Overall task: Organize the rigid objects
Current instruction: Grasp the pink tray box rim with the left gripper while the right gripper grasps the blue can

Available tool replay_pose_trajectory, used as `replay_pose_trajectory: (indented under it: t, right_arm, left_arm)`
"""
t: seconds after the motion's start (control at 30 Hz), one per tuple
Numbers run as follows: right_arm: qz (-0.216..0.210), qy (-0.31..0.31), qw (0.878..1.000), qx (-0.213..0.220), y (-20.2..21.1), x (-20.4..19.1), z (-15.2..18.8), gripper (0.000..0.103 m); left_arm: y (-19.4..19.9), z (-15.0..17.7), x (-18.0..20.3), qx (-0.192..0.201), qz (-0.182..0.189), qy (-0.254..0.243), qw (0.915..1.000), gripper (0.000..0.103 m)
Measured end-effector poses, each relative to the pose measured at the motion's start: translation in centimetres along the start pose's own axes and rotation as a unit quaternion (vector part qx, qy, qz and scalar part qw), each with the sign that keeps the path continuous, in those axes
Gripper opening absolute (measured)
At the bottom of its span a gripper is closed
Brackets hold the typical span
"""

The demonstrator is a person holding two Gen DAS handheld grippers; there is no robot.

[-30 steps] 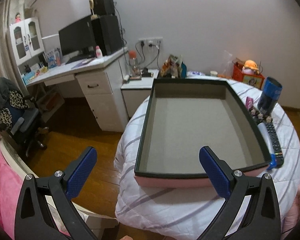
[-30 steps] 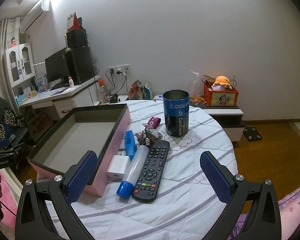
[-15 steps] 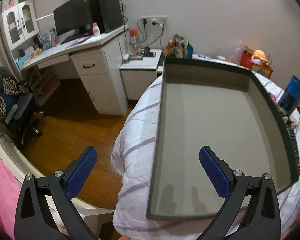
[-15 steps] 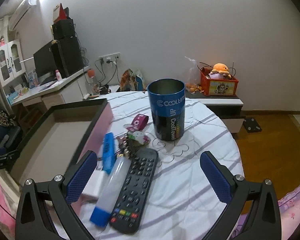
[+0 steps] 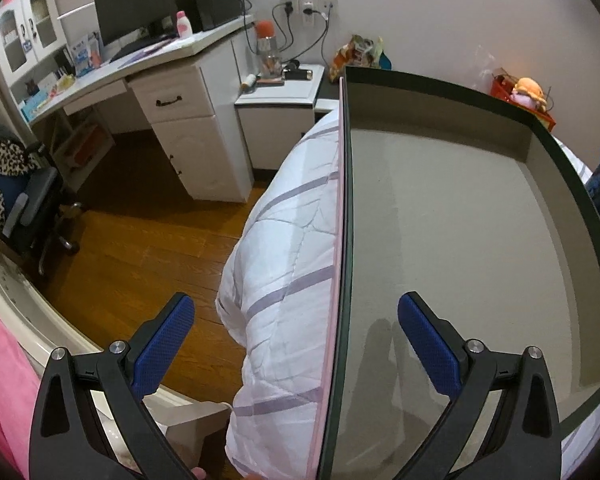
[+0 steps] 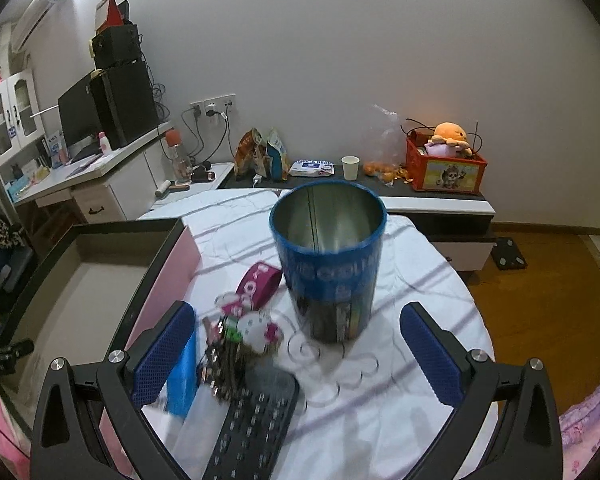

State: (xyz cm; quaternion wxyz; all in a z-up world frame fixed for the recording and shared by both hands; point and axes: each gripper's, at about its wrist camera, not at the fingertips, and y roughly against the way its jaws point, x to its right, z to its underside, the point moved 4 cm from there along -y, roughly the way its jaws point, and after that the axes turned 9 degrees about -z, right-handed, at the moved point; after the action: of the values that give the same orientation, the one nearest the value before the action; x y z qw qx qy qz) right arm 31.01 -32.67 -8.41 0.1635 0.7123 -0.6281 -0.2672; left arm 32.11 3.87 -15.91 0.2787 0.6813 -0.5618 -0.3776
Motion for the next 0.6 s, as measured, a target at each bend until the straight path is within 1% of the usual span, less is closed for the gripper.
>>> replay_pose_trajectory:
  t: [0.03, 0.1, 0.13, 0.2, 0.27, 0.3, 0.33, 0.4, 0.47, 0.5, 0.53, 0.57, 0.6]
  right_arm:
    - [0.001, -0.003, 1.0, -0.002, -0.3, 0.2, -0.1, 0.103]
    - [0.002, -0.008, 1.0, -0.004, -1.1, 0.6, -0.3, 0.103]
    - [0.004, -0.011, 1.0, -0.004, -1.5, 0.9, -0.5, 0.103]
    - [0.005, -0.012, 1.0, -0.008, -2.1, 1.1, -0.6, 0.103]
    - [0.001, -0.016, 1.0, -0.01, -2.7, 1.3, -0.6, 0.103]
    - [0.0, -0.017, 1.0, -0.011, -2.9, 1.4, -0.7, 0.103]
    - [-0.001, -0.019, 1.0, -0.01, -3.1, 1.5, -0.7, 0.103]
    - [-0.002, -0.021, 1.0, -0.01, -3.5, 1.8, -0.9, 0.103]
    - [0.002, -0.022, 1.0, -0.01, -3.8, 2.1, -0.9, 0.103]
    - [0.002, -0.022, 1.0, -0.011, -3.9, 2.2, -1.0, 0.103]
    - [0.003, -0.022, 1.0, -0.007, -3.9, 2.3, -1.1, 0.103]
    - [0.004, -0.022, 1.0, -0.005, -4.0, 2.4, -1.1, 0.103]
    - [0.005, -0.024, 1.0, -0.006, -4.1, 2.5, -1.2, 0.102]
  left_arm:
    - [-0.1, 0.1, 0.1, -0.001, -0.002, -0.004, 1.0, 0.083]
    - [-0.3, 0.3, 0.0, -0.008, 0.008, 0.0, 0.9999, 0.072]
    - [-0.3, 0.2, -0.1, -0.009, 0.017, 0.001, 0.9998, 0.07]
    - [-0.2, 0.1, -0.1, -0.008, 0.019, -0.001, 0.9998, 0.068]
    - [-0.2, -0.1, -0.1, -0.007, 0.024, -0.001, 0.9997, 0.064]
    - [-0.2, -0.1, -0.1, -0.007, 0.033, 0.0, 0.9994, 0.06]
    - [-0.2, -0.1, -0.2, -0.006, 0.038, 0.002, 0.9993, 0.053]
    - [-0.2, -0.1, -0.2, -0.004, 0.043, 0.0, 0.9991, 0.049]
    - [-0.1, -0.2, -0.2, -0.002, 0.042, -0.001, 0.9991, 0.039]
    - [0.0, -0.2, 0.0, -0.002, 0.043, -0.007, 0.9991, 0.032]
    - [0.1, 0.0, 0.1, -0.002, 0.046, -0.011, 0.9989, 0.027]
    - [0.1, 0.0, 0.4, -0.004, 0.054, -0.013, 0.9984, 0.024]
    - [0.2, 0.1, 0.7, -0.004, 0.062, -0.015, 0.9979, 0.018]
